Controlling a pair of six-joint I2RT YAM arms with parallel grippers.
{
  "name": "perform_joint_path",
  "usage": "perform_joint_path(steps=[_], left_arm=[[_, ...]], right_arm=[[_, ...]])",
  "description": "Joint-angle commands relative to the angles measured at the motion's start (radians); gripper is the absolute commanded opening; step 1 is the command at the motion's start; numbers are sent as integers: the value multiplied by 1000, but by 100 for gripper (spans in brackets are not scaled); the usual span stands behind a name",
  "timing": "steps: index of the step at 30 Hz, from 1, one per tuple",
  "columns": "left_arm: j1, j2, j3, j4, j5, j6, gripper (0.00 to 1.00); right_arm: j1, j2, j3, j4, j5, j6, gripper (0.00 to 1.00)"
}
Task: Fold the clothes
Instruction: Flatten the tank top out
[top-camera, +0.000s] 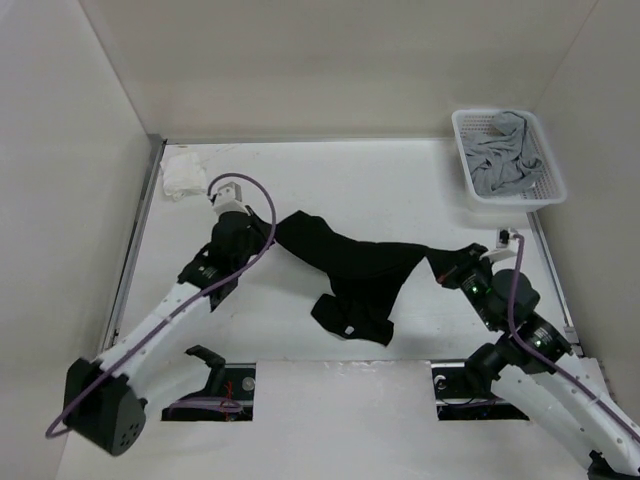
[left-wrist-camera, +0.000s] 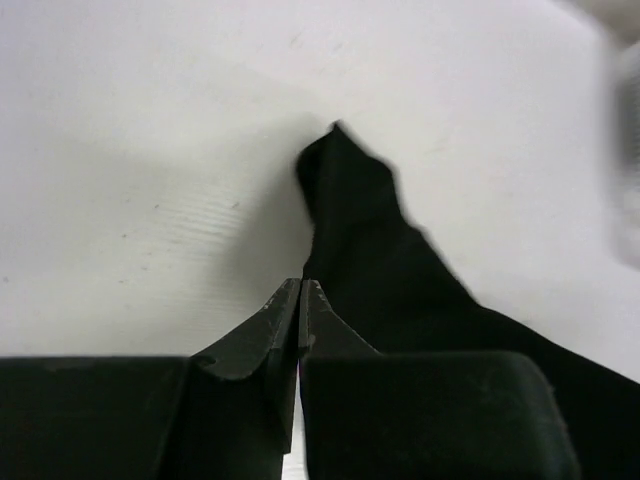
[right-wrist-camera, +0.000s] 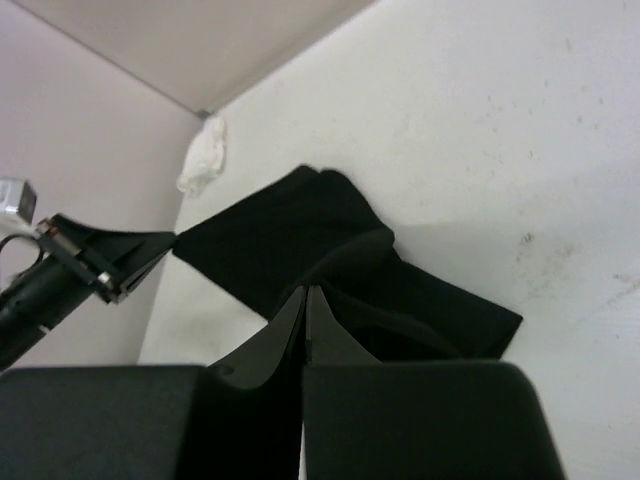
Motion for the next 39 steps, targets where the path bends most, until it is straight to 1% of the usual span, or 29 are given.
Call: perform_joint_path(steps=[1,4,6,8,10,11,12,13,15,16,18,19,22,24,26,29,31,33,35,39], left_arm=[[-3,-162,70,-115,21,-39,0],[-7,-283,139,-162,17,-61,0],[-3,-299,187,-148,14,-69,0],[13,-245,221,-87,21,-70,0],[36,-156,235,3,21,-82,0],[65,-106,242,54,31,-104,0],[116,-46,259,99,50,-130,0],[167,15,290,137,78,-160,0],[244,139,400,180,144,-211,0],[278,198,473,182,162,-223,0],[312,304,645,171,184,-222,0],[321,342,722,154,193,-218,0],[368,459,1025,50,233,-201,0],[401,485,1168,21,245,-196,0],[431,487,1262,10,247,-190,0],[473,465,1331,9,248,-184,0],[493,433,1327,5,250,-179,0],[502,387,1273,19,255,-161,0],[499,334,1182,31,248,-148,0],[465,180,883,114,222,-145,0]], right_arm=[[-1,-32,116,-24,53,-42,0],[23,-17,182,-52,76,-45,0],[23,67,210,-28,77,-60,0],[-15,210,230,46,53,-78,0],[-78,369,263,176,-25,-89,0],[-121,458,296,234,-74,-89,0],[-170,550,347,282,-126,-89,0],[-214,647,416,314,-174,-94,0],[-282,829,603,321,-249,-95,0],[-305,906,706,315,-277,-101,0],[-336,1024,916,289,-314,-117,0],[-348,1060,998,276,-325,-121,0],[-380,1172,1342,191,-381,-121,0],[-385,1220,1533,160,-403,-129,0],[-385,1260,1694,137,-420,-126,0],[-383,1287,1865,89,-437,-121,0],[-382,1272,1893,65,-447,-138,0],[-382,1223,1824,51,-453,-164,0],[-382,1134,1656,75,-440,-187,0],[-397,943,1247,191,-449,-206,0]])
